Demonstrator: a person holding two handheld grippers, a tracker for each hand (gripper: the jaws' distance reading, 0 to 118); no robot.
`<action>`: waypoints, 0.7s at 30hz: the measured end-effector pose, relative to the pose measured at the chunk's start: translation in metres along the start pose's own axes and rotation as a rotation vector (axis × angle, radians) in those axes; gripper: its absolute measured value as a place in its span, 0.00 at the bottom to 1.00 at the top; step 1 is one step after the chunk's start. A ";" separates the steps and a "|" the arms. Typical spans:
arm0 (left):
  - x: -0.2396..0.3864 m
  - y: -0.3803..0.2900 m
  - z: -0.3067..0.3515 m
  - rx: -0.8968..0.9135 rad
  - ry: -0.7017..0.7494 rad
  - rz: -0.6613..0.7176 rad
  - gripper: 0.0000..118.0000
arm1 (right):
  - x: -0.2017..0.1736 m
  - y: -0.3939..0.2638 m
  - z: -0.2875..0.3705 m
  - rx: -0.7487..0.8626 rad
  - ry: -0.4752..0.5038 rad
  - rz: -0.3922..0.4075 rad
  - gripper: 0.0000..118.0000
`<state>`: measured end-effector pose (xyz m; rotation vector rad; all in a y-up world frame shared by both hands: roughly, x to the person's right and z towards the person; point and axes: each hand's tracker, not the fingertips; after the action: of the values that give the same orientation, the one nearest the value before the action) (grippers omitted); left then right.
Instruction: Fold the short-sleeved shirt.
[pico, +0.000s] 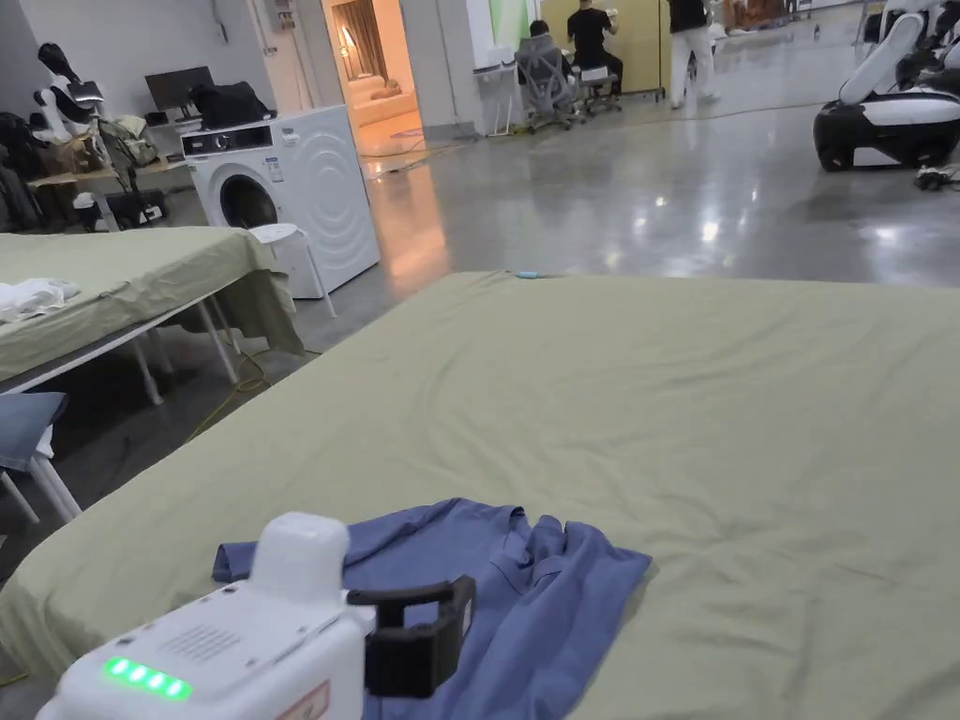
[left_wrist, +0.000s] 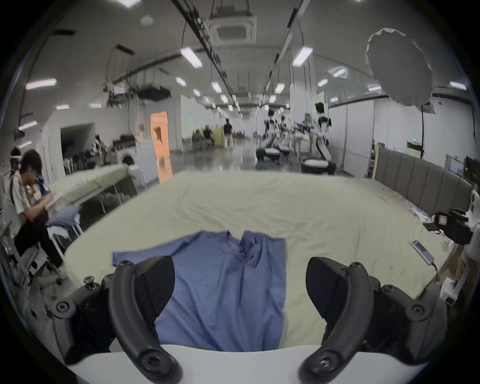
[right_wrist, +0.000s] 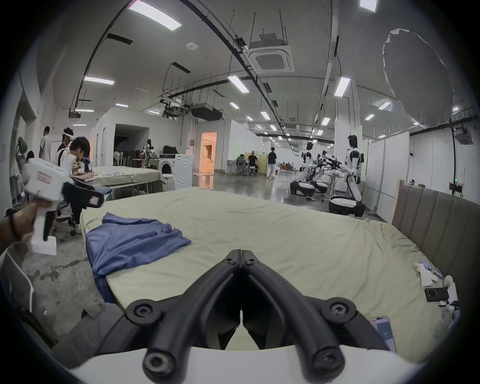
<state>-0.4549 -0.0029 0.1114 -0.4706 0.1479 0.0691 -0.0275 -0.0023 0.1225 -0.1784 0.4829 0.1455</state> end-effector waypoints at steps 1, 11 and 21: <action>-0.006 0.002 -0.024 -0.050 -0.028 0.015 0.87 | 0.002 -0.001 0.001 -0.011 -0.003 -0.004 0.00; -0.035 -0.009 -0.205 -0.474 0.055 -0.060 0.86 | 0.023 -0.019 -0.003 -0.121 -0.065 -0.032 0.00; -0.044 -0.035 -0.222 -0.504 0.039 0.036 0.87 | 0.049 -0.046 -0.006 -0.198 -0.067 -0.171 0.00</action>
<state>-0.5227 -0.1369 -0.0620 -0.9730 0.1773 0.1341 0.0209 -0.0441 0.1003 -0.4066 0.3843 0.0312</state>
